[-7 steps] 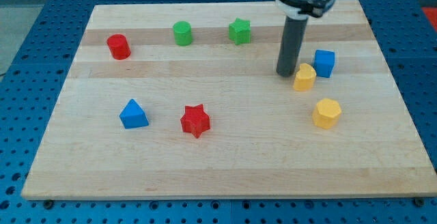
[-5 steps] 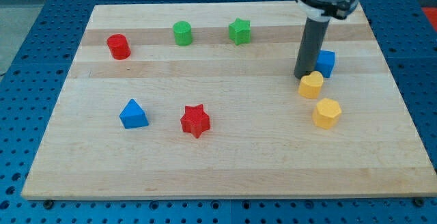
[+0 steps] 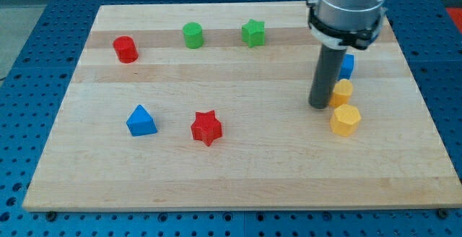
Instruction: Slide the green circle towards the center left
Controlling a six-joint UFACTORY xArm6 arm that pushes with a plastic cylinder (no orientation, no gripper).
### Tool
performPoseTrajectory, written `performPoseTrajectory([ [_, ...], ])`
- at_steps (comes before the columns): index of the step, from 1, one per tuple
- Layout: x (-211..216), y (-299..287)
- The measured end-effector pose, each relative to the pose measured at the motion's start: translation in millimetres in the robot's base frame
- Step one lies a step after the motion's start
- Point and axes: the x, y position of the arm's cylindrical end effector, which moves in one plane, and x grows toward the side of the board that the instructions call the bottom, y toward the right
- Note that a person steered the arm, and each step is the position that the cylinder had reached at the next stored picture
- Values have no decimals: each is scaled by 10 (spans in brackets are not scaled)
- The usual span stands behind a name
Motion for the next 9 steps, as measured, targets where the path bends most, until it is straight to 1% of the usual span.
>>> performPoseTrajectory([
  [1,0,44],
  [2,158,44],
  [3,159,-22],
  [4,318,280],
  [5,199,-435],
  [6,-345,-947],
  [7,-535,-1281],
  [8,-509,-1829],
  [9,-123,-2143],
])
